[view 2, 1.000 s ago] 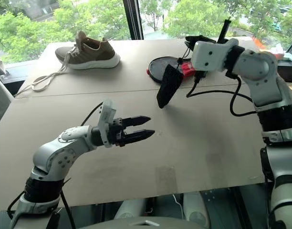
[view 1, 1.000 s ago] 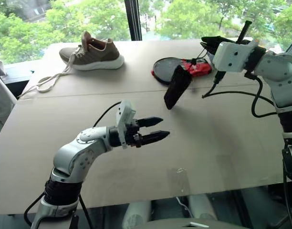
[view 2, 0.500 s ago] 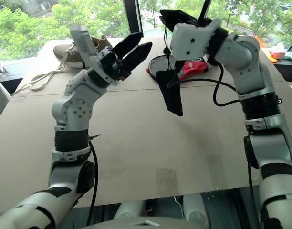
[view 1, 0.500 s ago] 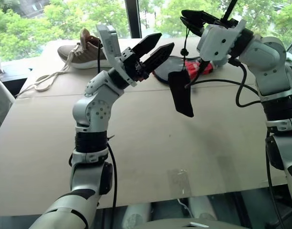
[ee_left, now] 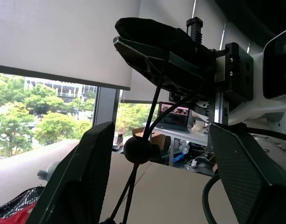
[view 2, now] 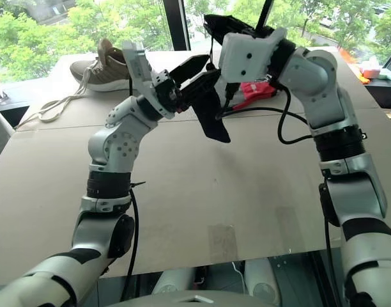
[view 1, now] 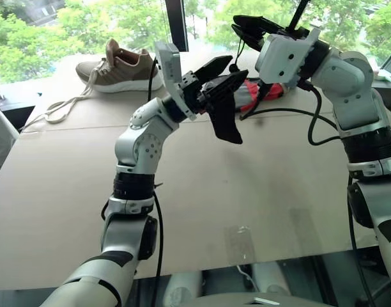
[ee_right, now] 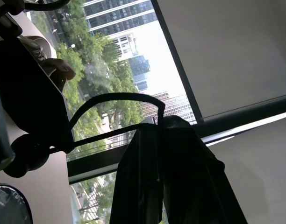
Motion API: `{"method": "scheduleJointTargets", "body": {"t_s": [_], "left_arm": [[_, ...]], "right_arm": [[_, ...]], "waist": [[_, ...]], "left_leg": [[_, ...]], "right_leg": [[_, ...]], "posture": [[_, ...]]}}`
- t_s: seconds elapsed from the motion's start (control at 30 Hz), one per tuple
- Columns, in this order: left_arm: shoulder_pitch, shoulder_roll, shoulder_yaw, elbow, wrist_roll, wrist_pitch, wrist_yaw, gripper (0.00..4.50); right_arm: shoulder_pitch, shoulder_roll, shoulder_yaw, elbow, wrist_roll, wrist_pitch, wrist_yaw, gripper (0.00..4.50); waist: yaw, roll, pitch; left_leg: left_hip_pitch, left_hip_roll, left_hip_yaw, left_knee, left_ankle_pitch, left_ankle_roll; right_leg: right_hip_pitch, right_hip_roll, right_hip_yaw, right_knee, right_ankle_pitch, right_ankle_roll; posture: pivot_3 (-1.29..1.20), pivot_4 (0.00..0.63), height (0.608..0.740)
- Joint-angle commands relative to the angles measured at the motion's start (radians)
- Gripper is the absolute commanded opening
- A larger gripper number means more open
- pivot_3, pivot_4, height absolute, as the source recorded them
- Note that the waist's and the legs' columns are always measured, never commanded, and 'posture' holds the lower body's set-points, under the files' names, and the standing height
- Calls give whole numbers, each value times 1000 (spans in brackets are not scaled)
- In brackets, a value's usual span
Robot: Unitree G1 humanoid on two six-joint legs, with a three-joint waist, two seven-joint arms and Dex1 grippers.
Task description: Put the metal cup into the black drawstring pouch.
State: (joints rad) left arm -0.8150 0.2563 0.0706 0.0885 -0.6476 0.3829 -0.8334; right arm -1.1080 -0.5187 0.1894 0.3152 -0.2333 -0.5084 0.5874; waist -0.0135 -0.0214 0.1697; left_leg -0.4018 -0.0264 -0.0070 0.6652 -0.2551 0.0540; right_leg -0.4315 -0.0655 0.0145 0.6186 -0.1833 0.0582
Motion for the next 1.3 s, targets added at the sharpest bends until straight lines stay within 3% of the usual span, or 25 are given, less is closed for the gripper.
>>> {"method": "scheduleJointTargets", "body": {"t_s": [0.03, 0.07, 0.17, 0.2, 0.43, 0.63, 0.87, 1.1, 1.2, 1.3], "left_arm": [[-25, 9, 19, 5, 0, -19, -19, 2137], [-26, 11, 18, 11, 2, -19, -21, 1520], [-27, 6, 12, 22, 9, -25, -24, 213], [-27, 3, 10, 23, 12, -27, -23, 149], [-19, -8, -6, 26, 43, -38, -20, 148], [23, 39, -59, 40, 130, -43, -51, 148], [84, 130, -109, 56, 191, -1, -115, 148], [150, 133, -144, 21, 201, 30, -116, 148], [162, 125, -149, 3, 195, 40, -110, 148], [160, 131, -143, -10, 192, 44, -107, 148]], "right_arm": [[-28, 8, -18, -49, 26, 4, 2, 0], [-30, 11, -18, -51, 27, 6, 3, 0], [-34, 19, -19, -56, 29, 11, 8, 0], [-34, 21, -19, -58, 30, 13, 9, 0], [-29, 29, -31, -80, 38, 41, 9, 0], [-91, 38, -93, -79, 67, 106, -52, 0], [-192, -14, -182, 35, 15, 104, -229, 0], [-259, -14, -274, 79, 60, 176, -407, 0], [-250, -12, -264, 72, 95, 214, -382, 0], [-197, 14, -229, 31, 190, 278, -257, 0]], "waist": [[0, 0, 0], [0, 0, 0], [0, 0, 0], [0, 0, 0], [0, 0, 0], [0, 0, 0], [0, 0, 0], [-1, 0, 0], [-1, 0, 0], [-2, 1, 0]], "left_leg": [[0, 0, 0, 0, 0, 0], [0, 0, 0, 0, 0, 0], [0, 0, 0, 0, 0, 0], [0, 0, 0, 0, 0, 0], [0, 0, 0, 0, 0, 0], [0, 0, 0, 1, 0, 0], [0, 0, 0, 0, 0, 0], [0, 0, 1, 0, 0, 0], [0, 0, 1, -1, 0, 0], [0, 0, 1, 0, 0, 0]], "right_leg": [[0, 0, 0, 0, 0, 0], [0, 0, 0, 0, 0, 0], [0, 0, 0, 0, 0, 0], [0, 0, 0, 0, 0, 0], [0, 0, 0, 1, 0, 0], [-1, 0, 1, 3, 0, 0], [-1, 0, 1, 3, 0, 0], [-2, -1, 1, 4, 0, 0], [-3, -1, 1, 3, 0, 0], [-2, -1, 2, 3, 0, 0]], "posture": [[0, 150, 740], [0, 150, 740], [0, 150, 740], [0, 150, 740], [0, 150, 740], [0, 150, 740], [0, 150, 740], [0, 150, 740], [0, 150, 740], [0, 150, 740]]}}
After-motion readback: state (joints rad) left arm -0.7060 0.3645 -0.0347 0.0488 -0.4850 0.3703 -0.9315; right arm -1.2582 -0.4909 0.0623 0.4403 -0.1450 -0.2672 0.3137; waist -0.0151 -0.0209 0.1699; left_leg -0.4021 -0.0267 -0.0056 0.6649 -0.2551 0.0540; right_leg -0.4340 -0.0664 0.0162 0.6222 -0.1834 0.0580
